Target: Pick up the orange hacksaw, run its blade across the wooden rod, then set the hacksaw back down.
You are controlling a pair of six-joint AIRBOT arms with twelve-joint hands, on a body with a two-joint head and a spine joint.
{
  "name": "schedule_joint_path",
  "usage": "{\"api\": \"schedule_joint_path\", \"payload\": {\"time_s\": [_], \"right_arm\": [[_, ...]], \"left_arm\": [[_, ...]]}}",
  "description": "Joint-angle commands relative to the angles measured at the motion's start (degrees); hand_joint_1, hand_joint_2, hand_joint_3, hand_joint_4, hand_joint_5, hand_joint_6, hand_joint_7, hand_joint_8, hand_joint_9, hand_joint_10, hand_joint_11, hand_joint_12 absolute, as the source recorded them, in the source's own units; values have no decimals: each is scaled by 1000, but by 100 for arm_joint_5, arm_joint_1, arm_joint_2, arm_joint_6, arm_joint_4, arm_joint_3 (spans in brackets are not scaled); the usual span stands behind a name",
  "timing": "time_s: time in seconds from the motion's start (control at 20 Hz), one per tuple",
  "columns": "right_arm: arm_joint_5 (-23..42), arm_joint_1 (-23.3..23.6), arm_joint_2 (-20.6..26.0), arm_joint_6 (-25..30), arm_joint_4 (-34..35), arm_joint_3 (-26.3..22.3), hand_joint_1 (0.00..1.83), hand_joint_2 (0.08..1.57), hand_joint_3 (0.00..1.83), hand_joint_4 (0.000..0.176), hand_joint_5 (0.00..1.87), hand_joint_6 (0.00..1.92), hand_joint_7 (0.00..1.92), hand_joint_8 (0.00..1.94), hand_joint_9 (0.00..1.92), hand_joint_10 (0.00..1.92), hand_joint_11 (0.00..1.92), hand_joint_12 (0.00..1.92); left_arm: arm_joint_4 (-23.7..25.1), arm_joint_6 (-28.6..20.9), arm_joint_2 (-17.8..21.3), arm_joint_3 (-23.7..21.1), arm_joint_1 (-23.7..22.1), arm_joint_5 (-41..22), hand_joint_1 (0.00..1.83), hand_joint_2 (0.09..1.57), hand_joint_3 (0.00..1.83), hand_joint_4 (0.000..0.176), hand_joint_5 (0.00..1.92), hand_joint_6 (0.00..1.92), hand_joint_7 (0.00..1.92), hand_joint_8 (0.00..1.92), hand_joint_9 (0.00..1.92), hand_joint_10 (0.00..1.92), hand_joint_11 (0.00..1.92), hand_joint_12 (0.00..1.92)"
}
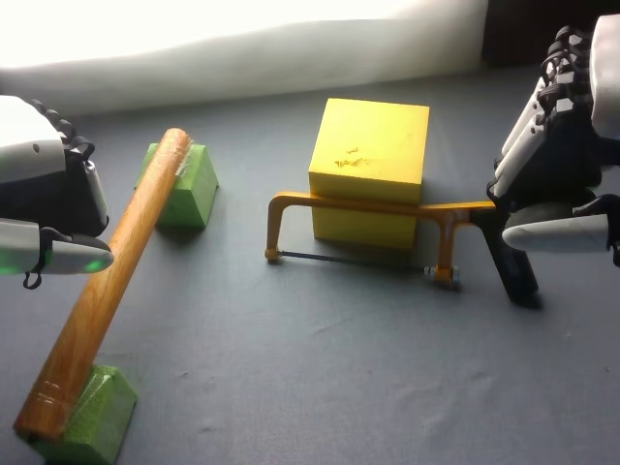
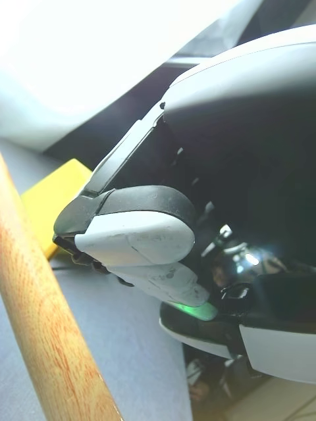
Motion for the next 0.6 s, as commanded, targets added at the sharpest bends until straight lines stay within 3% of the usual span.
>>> {"api": "schedule_joint_path", "payload": {"time_s": [0.0, 0.05, 0.2, 0.35, 0.55], "right_arm": [[424, 44, 32, 82, 435, -12, 141, 967, 130, 0, 58, 33, 69, 39, 72, 65, 0, 520], [425, 43, 33, 92, 439, -14, 135, 1046, 16, 0, 39, 1, 45, 0, 58, 5, 0, 402], [422, 40, 33, 124, 446, -16, 131, 1045, 5, 0, 45, 5, 53, 5, 60, 3, 0, 420], [247, -55, 82, 1075, 445, -76, 130, 1043, 1, 0, 76, 5, 94, 5, 91, 6, 0, 475], [-755, 51, 402, 1610, 508, -434, 134, 1047, 0, 0, 93, 3, 101, 3, 102, 4, 0, 491]], "left_arm": [[-329, 22, 75, 60, -3, -396, 38, 1179, 115, 0, 0, 3, 0, 10, 0, 2, 0, 0], [-329, 32, 75, 84, 12, -398, 20, 1232, 17, 0, 0, 0, 0, 0, 0, 0, 0, 0], [-330, 33, 73, 135, 18, -450, 1, 1227, 7, 0, 0, 0, 0, 0, 0, 0, 0, 0], [-333, 33, 73, 142, -25, -514, 30, 1216, 1, 0, 0, 0, 0, 0, 1, 0, 12, 6], [-337, 198, 123, 42, -40, -550, 46, 1241, 9, 0, 0, 0, 0, 0, 0, 0, 0, 0]]}}
